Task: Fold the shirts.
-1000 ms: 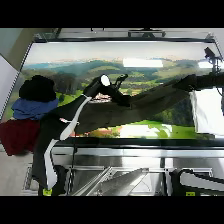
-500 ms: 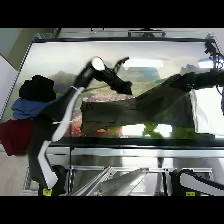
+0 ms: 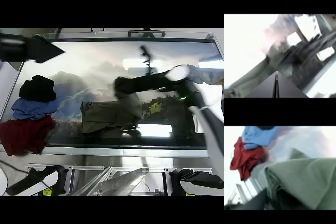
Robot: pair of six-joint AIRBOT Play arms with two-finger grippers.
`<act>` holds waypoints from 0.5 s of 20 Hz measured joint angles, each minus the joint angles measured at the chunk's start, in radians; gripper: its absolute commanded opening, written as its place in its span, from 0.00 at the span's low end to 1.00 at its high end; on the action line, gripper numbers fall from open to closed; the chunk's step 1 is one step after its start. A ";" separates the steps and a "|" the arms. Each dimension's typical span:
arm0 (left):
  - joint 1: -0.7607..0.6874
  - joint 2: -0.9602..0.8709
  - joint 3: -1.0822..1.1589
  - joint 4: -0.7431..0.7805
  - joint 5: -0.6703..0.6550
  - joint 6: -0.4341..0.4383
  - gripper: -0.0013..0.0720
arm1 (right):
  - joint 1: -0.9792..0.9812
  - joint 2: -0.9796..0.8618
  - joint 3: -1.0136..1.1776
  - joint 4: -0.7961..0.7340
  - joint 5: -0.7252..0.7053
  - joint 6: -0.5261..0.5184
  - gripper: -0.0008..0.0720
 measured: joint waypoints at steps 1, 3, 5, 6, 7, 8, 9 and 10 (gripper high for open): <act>0.040 0.042 -0.025 0.000 0.006 0.003 0.05 | 0.100 -0.052 0.000 0.006 -0.112 -0.013 0.77; 0.111 0.120 -0.089 -0.004 0.028 0.011 0.05 | 0.251 -0.152 -0.003 0.005 -0.289 -0.025 0.77; 0.163 0.182 -0.158 -0.006 0.048 0.019 0.05 | 0.301 -0.196 -0.003 -0.003 -0.347 -0.035 0.64; 0.184 0.207 -0.191 -0.007 0.056 0.023 0.05 | 0.293 -0.201 -0.003 -0.014 -0.339 -0.038 0.61; 0.201 0.230 -0.224 -0.008 0.065 0.026 0.05 | 0.262 -0.195 -0.003 -0.026 -0.307 -0.039 0.61; 0.212 0.249 -0.253 -0.011 0.071 0.030 0.05 | 0.217 -0.182 -0.003 -0.039 -0.261 -0.039 0.61; 0.222 0.266 -0.282 -0.012 0.079 0.035 0.05 | 0.157 -0.163 -0.002 -0.057 -0.203 -0.038 0.61; 0.227 0.279 -0.305 -0.013 0.084 0.037 0.05 | 0.087 -0.143 -0.002 -0.083 -0.133 -0.025 0.61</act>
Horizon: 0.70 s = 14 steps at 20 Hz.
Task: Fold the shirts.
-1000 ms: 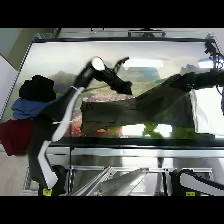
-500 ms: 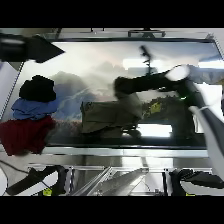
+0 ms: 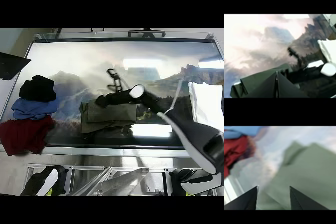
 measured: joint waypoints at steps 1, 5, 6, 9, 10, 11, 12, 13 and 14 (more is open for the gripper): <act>0.005 0.010 -0.020 -0.002 0.004 0.001 0.05 | -0.069 0.018 0.000 -0.027 0.063 0.016 0.61; 0.013 0.028 -0.058 -0.003 0.011 0.008 0.05 | -0.352 0.058 -0.016 -0.170 0.285 0.098 0.62; 0.014 0.030 -0.062 -0.003 0.012 0.008 0.05 | -0.404 0.062 -0.032 -0.195 0.318 0.114 0.62; 0.015 0.032 -0.068 -0.003 0.014 0.010 0.05 | -0.508 0.050 -0.103 -0.243 0.359 0.138 0.84; 0.015 0.033 -0.069 -0.003 0.014 0.010 0.05 | -0.521 0.038 -0.126 -0.250 0.364 0.142 0.84; 0.015 0.033 -0.070 -0.003 0.014 0.010 0.05 | -0.526 0.021 -0.145 -0.254 0.367 0.145 0.84; 0.015 0.033 -0.071 -0.003 0.014 0.010 0.05 | -0.523 0.001 -0.159 -0.253 0.367 0.145 0.84; 0.015 0.033 -0.071 -0.003 0.014 0.010 0.05 | -0.512 -0.020 -0.168 -0.248 0.367 0.145 0.84; 0.015 0.033 -0.071 -0.003 0.014 0.011 0.05 | -0.493 -0.042 -0.175 -0.234 0.367 0.145 0.84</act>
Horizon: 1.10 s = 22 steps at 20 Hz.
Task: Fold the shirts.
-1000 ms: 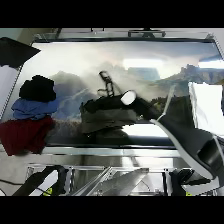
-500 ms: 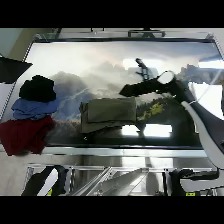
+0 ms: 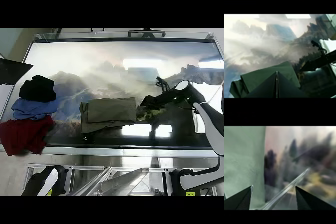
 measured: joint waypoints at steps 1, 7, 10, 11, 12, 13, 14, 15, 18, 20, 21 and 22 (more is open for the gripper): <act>0.000 0.000 0.000 0.000 0.000 0.000 0.05 | 0.021 -0.019 -0.005 0.023 -0.002 -0.010 0.84; 0.000 0.000 0.000 0.001 0.000 0.016 0.05 | 0.166 -0.096 -0.015 0.167 -0.081 -0.078 0.05; 0.000 0.000 0.000 0.001 -0.003 0.020 0.05 | 0.189 -0.090 -0.003 0.241 -0.084 -0.107 0.03; 0.000 0.000 0.000 0.002 -0.006 0.023 0.05 | 0.191 -0.079 0.005 0.253 -0.079 -0.114 0.03; 0.000 0.000 0.000 0.002 -0.008 0.023 0.05 | 0.190 -0.062 0.014 0.269 -0.082 -0.117 0.03; 0.000 0.000 0.000 0.002 -0.010 0.023 0.05 | 0.187 -0.040 0.024 0.278 -0.080 -0.119 0.03; 0.000 0.000 0.000 0.002 -0.013 0.023 0.05 | 0.182 -0.017 0.033 0.282 -0.079 -0.121 0.03; 0.000 0.000 0.000 0.002 -0.015 0.024 0.05 | 0.174 0.008 0.042 0.288 -0.073 -0.121 0.03; 0.000 0.000 0.000 0.002 -0.023 0.026 0.05 | 0.138 0.080 0.071 0.298 -0.060 -0.111 0.03; 0.000 0.000 0.000 0.002 -0.024 0.027 0.05 | 0.082 0.114 0.121 0.302 -0.038 -0.089 0.03; 0.000 0.000 0.000 0.002 -0.026 0.031 0.05 | 0.037 0.125 0.165 0.304 -0.026 -0.071 0.03; 0.000 0.000 0.000 0.002 -0.027 0.034 0.05 | -0.014 0.133 0.217 0.304 -0.011 -0.043 0.03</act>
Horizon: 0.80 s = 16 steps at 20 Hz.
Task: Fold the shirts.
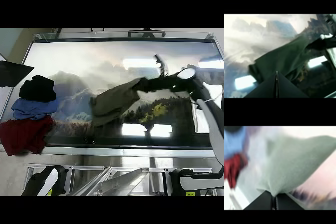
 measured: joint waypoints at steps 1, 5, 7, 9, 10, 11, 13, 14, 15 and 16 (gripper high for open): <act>0.000 0.000 0.000 0.000 -0.002 0.001 0.05 | -0.064 0.007 0.066 0.000 0.020 0.038 0.03; 0.000 0.000 0.000 0.000 -0.003 0.016 0.05 | -0.376 0.032 0.311 -0.006 0.098 0.257 0.03; 0.000 0.000 0.000 0.000 -0.004 0.019 0.05 | -0.545 0.049 0.372 -0.018 0.138 0.374 0.03; 0.000 0.000 0.000 0.000 -0.004 0.023 0.05 | -0.692 0.060 0.400 -0.108 0.234 0.478 0.03; 0.000 0.000 0.000 0.000 -0.005 0.024 0.05 | -0.746 0.064 0.402 -0.188 0.301 0.515 0.03; 0.000 0.000 0.000 0.000 -0.005 0.026 0.05 | -0.793 0.073 0.391 -0.300 0.370 0.545 0.03; 0.000 0.000 0.000 0.000 -0.005 0.027 0.05 | -0.858 0.101 0.328 -0.528 0.465 0.583 0.03; 0.000 0.000 0.000 0.000 -0.005 0.030 0.05 | -0.885 0.120 0.272 -0.632 0.500 0.595 0.03; 0.000 0.000 0.000 0.000 -0.005 0.031 0.05 | -0.910 0.140 0.204 -0.714 0.522 0.605 0.03; 0.000 0.000 0.000 0.000 -0.005 0.032 0.05 | -0.929 0.158 0.138 -0.773 0.529 0.612 0.03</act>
